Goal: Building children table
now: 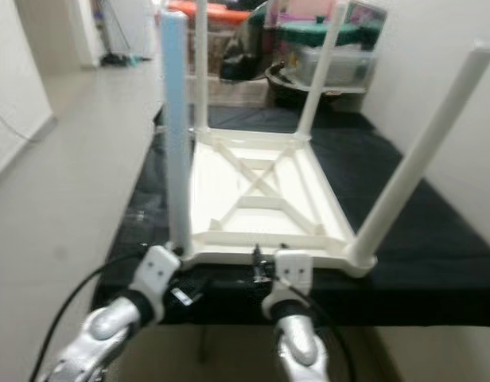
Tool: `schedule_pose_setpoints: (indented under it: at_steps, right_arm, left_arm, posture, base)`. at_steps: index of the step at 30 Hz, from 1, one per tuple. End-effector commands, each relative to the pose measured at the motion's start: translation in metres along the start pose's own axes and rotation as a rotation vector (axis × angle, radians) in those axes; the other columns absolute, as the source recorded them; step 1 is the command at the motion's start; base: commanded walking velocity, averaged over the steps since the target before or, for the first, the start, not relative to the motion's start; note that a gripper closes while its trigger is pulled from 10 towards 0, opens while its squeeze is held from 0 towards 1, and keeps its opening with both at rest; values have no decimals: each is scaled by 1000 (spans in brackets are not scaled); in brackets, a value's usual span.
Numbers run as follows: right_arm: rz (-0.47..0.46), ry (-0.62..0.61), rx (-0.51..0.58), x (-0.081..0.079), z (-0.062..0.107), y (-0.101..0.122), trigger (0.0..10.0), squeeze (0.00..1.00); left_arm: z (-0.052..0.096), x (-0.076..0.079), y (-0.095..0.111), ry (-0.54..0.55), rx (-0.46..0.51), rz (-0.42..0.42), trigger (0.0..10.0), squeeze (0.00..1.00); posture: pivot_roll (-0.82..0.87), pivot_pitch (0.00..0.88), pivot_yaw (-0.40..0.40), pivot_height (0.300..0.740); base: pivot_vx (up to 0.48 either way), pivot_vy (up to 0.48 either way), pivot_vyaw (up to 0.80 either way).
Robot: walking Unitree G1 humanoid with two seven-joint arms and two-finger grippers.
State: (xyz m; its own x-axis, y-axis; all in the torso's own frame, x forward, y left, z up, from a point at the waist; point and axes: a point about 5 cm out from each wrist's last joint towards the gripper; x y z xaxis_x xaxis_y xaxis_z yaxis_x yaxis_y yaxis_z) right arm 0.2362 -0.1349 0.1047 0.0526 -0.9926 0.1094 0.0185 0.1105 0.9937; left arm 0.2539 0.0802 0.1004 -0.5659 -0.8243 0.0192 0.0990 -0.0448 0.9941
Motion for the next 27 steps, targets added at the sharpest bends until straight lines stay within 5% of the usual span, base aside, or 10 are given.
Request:
schedule_pose_setpoints:
  at_steps: [1,6,17,18,26,27]
  right_arm:
    - [-25,-9,-14,-1,2,-1,10000,0]
    - [-20,13,-4,-2,1,-1,10000,0]
    - [-44,214,44,-18,1,6,10000,0]
    - [-34,179,86,-7,-2,14,10000,1000]
    - [12,71,162,18,-10,34,10000,1000]
    - [16,54,168,21,-11,37,10000,941]
  left_arm:
    - [-3,5,3,-19,12,-5,10000,0]
    - [-4,5,1,-9,19,11,10000,0]
    - [-4,2,2,9,32,26,10000,0]
    - [-4,1,2,9,32,36,10000,0]
    - [-3,-1,3,5,42,48,10000,0]
    - [-3,-1,3,6,43,49,10000,0]
  posture:
    - [71,0,-62,740]
    - [71,0,-65,740]
    - [75,0,-64,740]
    - [77,0,-64,740]
    - [76,0,-62,740]
    - [76,0,-62,740]
  base:
    - [0,-480,0]
    - [0,-435,0]
    - [0,0,0]
    - [0,0,0]
    - [0,0,0]
    - [0,0,0]
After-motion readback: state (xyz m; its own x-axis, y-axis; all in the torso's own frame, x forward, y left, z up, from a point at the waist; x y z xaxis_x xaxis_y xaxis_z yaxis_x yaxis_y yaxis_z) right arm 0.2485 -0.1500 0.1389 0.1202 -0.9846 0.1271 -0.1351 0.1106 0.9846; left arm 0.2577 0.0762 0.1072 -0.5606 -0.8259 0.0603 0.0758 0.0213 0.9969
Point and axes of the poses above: a point about 5 cm out from each wrist's last joint towards the gripper, its own z axis pointing back from the gripper into the wrist, its own y axis along the axis of the wrist's last joint, x = y × z, and after that the axes turned 8 degrees about z, right-handed
